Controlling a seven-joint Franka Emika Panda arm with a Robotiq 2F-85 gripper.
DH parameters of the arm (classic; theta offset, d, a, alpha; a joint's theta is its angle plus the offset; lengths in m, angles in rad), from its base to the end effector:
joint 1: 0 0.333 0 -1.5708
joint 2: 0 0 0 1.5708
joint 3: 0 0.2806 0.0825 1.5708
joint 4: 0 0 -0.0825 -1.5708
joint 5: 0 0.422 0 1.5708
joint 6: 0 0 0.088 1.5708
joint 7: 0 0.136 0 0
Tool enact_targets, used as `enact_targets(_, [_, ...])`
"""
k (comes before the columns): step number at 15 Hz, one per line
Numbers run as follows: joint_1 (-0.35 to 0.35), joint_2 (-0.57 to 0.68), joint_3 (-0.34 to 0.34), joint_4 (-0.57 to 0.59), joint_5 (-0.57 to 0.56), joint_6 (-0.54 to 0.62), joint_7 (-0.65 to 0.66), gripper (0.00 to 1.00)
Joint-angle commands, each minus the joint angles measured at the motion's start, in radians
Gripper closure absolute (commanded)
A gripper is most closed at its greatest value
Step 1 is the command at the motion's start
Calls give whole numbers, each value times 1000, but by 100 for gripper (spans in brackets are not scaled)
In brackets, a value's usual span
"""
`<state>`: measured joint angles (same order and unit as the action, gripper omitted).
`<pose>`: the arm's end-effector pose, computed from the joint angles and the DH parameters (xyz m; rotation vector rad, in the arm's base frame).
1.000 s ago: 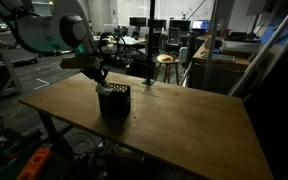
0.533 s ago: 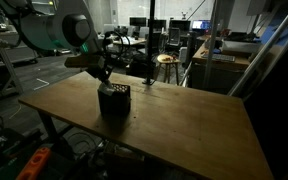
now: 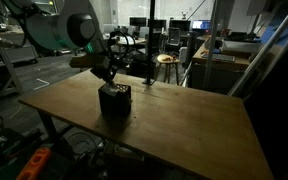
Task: Pick up the white towel and push it down into the black basket
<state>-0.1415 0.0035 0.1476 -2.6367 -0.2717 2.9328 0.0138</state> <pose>0.4802 0.0186 0.1771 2.9950 0.3762 0.4427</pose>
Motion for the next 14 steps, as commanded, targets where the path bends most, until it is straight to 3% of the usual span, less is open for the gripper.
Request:
enact_targets(1, [1, 21, -7, 13, -4, -2, -27, 92])
enact_targets(10, [4, 92, 1, 38, -36, -8, -61, 92])
enact_targets(11, [64, 96, -53, 40, -10, -12, -89, 92])
enact_targets(14, [88, 119, -64, 51, 16, -30, -136, 92])
